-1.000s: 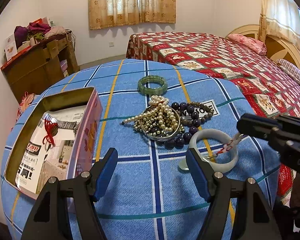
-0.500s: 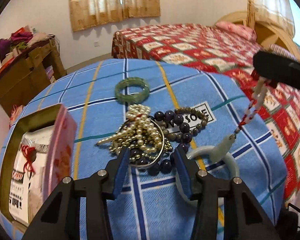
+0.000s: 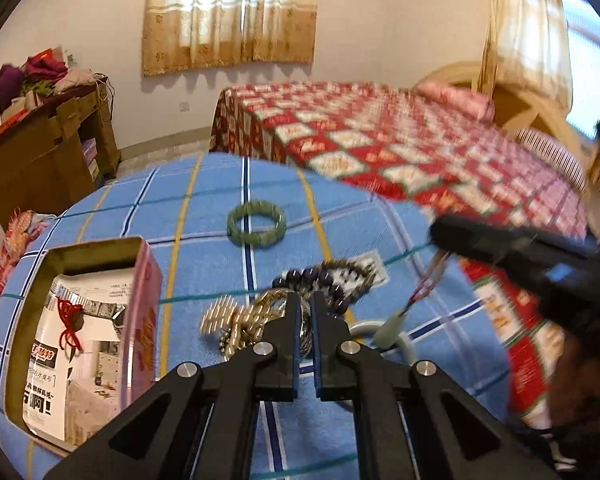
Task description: Organize jewelry
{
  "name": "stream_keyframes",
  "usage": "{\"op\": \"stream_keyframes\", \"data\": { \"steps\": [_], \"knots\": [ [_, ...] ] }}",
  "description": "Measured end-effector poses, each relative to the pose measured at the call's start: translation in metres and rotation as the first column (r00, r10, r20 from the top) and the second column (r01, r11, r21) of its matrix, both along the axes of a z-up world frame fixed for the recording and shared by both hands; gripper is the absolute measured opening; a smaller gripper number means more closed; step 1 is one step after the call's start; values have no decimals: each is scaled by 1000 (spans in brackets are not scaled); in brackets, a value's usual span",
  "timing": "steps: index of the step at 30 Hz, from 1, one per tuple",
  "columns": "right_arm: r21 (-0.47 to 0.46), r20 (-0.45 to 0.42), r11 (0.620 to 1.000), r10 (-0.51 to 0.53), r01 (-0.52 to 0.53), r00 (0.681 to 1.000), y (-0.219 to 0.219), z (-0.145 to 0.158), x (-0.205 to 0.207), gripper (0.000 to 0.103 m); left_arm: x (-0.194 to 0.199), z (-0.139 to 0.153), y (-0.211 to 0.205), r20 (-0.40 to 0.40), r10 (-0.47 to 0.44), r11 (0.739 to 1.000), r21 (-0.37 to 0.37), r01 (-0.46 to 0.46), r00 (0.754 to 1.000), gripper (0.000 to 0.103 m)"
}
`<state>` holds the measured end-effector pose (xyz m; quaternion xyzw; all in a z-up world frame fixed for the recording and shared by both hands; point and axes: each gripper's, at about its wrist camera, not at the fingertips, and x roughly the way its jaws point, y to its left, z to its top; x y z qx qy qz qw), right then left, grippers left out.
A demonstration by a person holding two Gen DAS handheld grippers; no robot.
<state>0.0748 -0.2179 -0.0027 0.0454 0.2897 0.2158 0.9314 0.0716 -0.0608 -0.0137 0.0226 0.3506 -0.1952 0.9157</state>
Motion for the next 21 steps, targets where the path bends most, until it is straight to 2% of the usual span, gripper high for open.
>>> {"op": "stream_keyframes", "data": {
  "steps": [5,10,14,19,21],
  "knots": [
    [-5,1,1000,8,-8,1000,4,-1,-1,15,-9,28,13,51,-5,998,-59,8,999,0],
    [-6,3,1000,18,-18,1000,7,0,-2,15,-8,37,19,66,-2,998,-60,6,998,0],
    [-5,9,1000,20,-20,1000,7,2,-4,15,-7,34,25,60,9,998,-62,-5,998,0],
    [-4,17,1000,27,-27,999,7,8,-6,15,-18,15,21,19,-1,1000,-4,1,1000,1],
    [-9,18,999,35,-35,999,8,9,-9,15,-22,3,17,0,-7,1000,26,7,1000,10]
  ]
}}
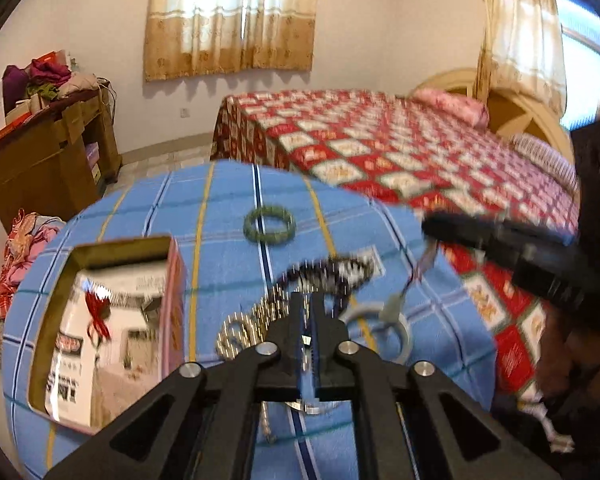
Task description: Organize jewelry
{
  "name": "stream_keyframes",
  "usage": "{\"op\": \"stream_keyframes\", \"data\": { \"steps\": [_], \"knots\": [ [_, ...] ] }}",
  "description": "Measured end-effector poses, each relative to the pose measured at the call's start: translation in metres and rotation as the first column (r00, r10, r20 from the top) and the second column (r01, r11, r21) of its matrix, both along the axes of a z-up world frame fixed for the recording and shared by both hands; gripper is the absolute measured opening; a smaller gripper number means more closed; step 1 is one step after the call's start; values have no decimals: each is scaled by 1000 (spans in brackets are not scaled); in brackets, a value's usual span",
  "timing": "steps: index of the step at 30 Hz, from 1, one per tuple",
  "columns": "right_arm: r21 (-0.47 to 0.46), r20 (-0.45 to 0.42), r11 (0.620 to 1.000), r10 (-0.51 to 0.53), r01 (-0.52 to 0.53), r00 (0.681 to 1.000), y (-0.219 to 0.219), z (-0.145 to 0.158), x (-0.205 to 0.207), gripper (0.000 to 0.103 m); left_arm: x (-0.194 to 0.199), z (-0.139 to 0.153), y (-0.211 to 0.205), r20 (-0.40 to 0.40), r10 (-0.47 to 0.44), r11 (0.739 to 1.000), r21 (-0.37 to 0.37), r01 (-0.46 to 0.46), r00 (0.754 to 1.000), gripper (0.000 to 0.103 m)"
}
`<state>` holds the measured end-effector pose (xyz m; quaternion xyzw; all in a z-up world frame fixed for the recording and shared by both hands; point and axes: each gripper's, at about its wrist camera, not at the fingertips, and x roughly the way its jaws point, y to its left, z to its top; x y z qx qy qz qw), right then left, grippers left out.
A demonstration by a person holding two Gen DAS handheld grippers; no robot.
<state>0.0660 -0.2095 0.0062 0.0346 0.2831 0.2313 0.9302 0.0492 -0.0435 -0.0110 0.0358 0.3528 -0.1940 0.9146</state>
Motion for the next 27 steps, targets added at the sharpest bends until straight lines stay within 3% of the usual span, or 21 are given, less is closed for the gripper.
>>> {"op": "stream_keyframes", "data": {
  "steps": [1,3,4,12,17,19,24,27],
  "knots": [
    [-1,-2,1000,5,-5,1000,0,-1,-1,15,-2,-7,-1,-16,2,1000,7,-2,1000,17],
    [-2,-9,1000,8,-8,1000,0,-3,-4,15,-3,-19,-5,-51,6,1000,0,-6,999,55],
    [-2,-12,1000,7,-7,1000,-1,-3,-5,15,-5,-22,-9,-52,4,1000,-1,-4,999,59],
    [-3,14,999,-50,50,999,-22,11,-8,15,-8,-28,-55,-22,-114,992,61,115,993,60],
    [-7,-5,997,-74,74,997,-29,4,-2,15,2,-44,-74,-67,-147,987,58,150,987,60],
    [-10,-17,997,-74,74,997,-29,-1,-2,15,4,-48,-77,-88,-159,986,43,163,983,60],
    [-19,-49,998,-64,63,997,-28,-14,-5,15,12,-67,-86,-182,-198,979,13,204,963,25],
    [-21,-53,998,-59,58,997,-27,-15,-6,15,13,-64,-83,-194,-219,976,-22,219,956,9]
  ]
}}
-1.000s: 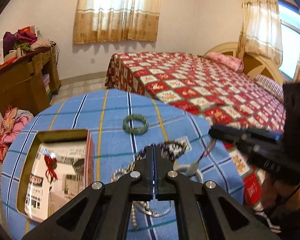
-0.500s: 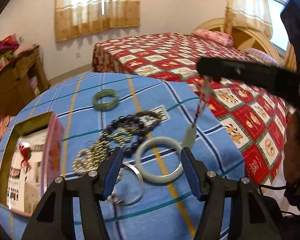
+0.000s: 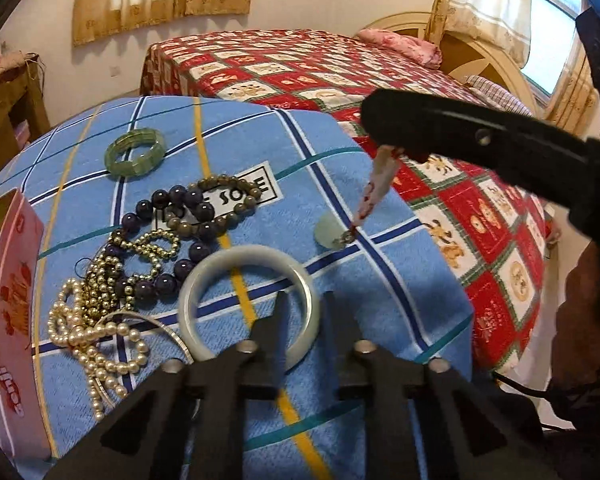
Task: Organize jewelry
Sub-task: 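Grasp the white jade bangle with the left gripper, then carry the bangle with the left gripper into the tin while the right gripper carries the tassel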
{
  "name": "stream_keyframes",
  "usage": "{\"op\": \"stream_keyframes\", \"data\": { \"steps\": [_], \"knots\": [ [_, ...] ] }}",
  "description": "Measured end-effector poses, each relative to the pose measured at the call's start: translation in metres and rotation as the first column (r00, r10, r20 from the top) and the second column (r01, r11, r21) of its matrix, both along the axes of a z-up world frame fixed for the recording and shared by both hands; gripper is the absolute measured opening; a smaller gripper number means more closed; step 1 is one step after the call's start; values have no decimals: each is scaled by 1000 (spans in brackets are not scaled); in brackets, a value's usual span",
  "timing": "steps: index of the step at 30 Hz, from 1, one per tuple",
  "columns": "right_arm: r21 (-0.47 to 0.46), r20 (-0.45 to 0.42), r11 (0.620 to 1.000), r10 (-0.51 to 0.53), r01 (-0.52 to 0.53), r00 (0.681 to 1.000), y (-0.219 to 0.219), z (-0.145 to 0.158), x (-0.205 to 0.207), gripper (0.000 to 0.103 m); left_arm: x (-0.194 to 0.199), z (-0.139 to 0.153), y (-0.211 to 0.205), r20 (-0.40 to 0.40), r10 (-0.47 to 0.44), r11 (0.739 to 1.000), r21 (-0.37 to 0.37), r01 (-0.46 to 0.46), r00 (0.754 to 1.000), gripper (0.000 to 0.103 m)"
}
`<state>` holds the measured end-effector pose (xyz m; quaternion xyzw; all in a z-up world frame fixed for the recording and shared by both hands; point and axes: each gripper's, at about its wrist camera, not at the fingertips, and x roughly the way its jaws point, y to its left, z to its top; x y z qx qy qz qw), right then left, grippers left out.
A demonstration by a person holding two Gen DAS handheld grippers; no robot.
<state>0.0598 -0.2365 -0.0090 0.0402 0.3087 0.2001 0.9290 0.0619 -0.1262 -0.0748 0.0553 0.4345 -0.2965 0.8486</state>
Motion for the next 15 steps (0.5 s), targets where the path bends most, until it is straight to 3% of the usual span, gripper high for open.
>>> {"op": "stream_keyframes", "data": {
  "steps": [7,15],
  "knots": [
    [2,25,1000,13,-14,1000,6,10,-4,15,-17,27,13,74,26,1000,0,-26,997,9],
    [1,55,998,61,-61,997,26,27,-2,15,-19,73,52,175,130,991,-46,-124,976,9]
  ]
}}
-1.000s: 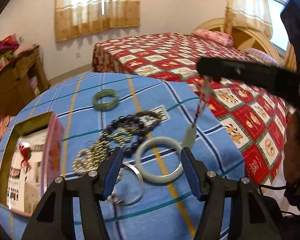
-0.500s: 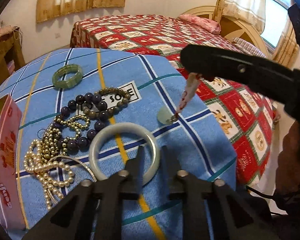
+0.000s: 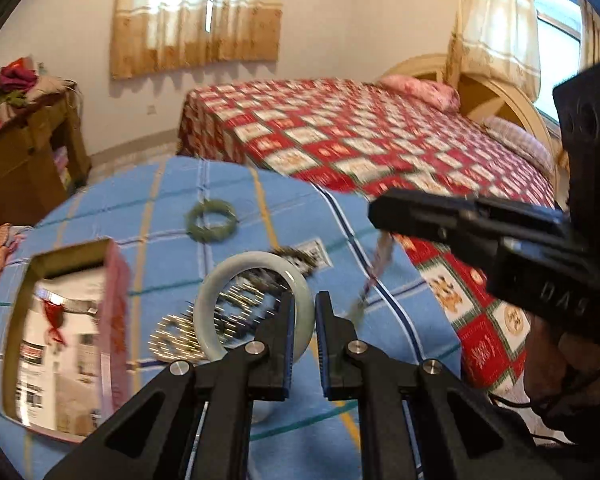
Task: Organize jewelry
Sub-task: 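Carry the bangle with the left gripper into the tin while the right gripper carries the tassel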
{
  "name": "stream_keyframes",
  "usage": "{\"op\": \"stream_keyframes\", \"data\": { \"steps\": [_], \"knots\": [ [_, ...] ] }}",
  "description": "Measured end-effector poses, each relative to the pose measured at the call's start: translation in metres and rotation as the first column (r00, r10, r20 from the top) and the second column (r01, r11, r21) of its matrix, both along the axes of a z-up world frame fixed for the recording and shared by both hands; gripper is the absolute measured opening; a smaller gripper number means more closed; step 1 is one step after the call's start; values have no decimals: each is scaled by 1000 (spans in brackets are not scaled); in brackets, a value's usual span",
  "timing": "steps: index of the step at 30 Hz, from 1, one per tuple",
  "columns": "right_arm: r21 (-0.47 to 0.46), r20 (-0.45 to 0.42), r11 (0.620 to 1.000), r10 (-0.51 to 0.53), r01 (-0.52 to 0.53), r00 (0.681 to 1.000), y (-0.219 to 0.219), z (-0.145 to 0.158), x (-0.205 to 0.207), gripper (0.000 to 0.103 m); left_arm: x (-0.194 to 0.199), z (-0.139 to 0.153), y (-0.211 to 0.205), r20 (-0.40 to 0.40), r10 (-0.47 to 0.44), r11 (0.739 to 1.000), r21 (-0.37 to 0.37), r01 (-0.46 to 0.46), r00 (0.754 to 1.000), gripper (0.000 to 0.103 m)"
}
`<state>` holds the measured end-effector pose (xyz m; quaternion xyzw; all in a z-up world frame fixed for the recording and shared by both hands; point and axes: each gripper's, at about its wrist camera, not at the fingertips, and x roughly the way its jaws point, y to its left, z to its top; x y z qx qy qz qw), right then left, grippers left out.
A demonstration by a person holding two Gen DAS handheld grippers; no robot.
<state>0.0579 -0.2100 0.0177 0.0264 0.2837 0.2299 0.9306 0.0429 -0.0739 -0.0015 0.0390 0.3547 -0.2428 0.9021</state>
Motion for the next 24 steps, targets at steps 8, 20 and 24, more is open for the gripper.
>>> {"op": "stream_keyframes", "data": {
  "steps": [8,20,24],
  "knots": [
    [-22,33,996,84,-83,996,40,16,13,15,10,29,51,73,131,991,-27,-130,989,9],
    [-5,27,967,254,-254,967,121,29,48,15,38,28,133,95,328,944,-13,-329,940,9],
    [-12,7,957,291,-291,957,149,26,66,15,48,20,150,88,368,929,6,-370,926,9]
  ]
}}
